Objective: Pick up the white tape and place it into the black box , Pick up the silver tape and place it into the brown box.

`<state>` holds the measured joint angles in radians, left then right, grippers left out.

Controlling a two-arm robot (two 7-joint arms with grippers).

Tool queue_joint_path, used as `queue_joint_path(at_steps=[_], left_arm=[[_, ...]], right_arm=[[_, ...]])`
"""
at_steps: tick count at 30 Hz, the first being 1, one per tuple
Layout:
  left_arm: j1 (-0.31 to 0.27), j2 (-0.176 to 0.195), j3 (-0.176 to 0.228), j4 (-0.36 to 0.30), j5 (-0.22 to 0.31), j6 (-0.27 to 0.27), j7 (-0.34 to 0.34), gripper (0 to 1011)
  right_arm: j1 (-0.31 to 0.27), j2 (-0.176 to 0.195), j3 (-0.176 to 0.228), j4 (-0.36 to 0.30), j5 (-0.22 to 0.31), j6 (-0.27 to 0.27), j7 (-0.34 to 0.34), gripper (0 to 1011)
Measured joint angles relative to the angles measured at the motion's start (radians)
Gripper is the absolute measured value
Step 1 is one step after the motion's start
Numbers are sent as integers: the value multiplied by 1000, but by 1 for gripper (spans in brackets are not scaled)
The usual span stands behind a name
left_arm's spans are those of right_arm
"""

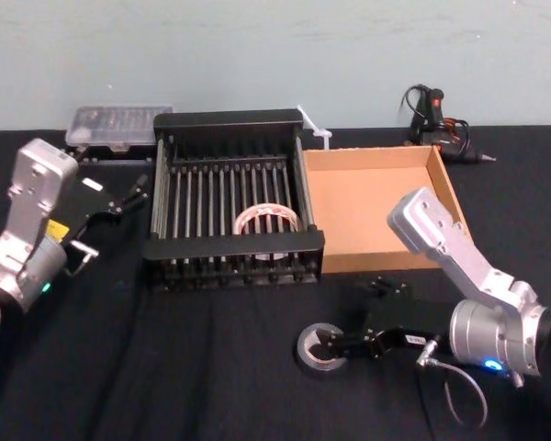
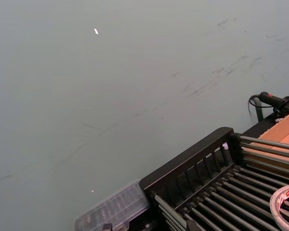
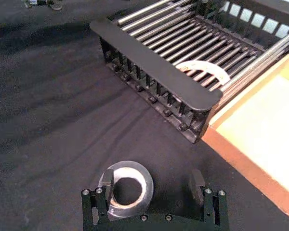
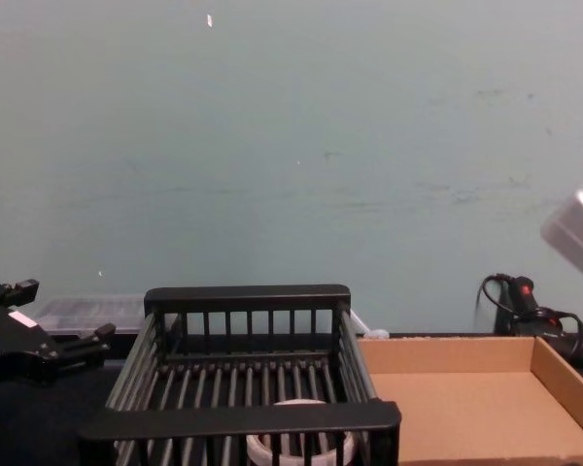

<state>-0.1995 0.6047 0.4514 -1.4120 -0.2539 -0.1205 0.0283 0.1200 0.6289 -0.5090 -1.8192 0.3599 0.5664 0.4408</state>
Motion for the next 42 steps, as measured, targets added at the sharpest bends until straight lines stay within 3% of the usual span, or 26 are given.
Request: queue_joint_path(at_steps=[21, 42], left_arm=[[0, 0, 0, 0, 0, 0, 0, 1001], [0, 0, 0, 0, 0, 0, 0, 1001]], right_arm=[[40, -46, -44, 83, -51, 3, 10, 1002], [47, -69, -46, 116, -84, 7, 27, 1002]])
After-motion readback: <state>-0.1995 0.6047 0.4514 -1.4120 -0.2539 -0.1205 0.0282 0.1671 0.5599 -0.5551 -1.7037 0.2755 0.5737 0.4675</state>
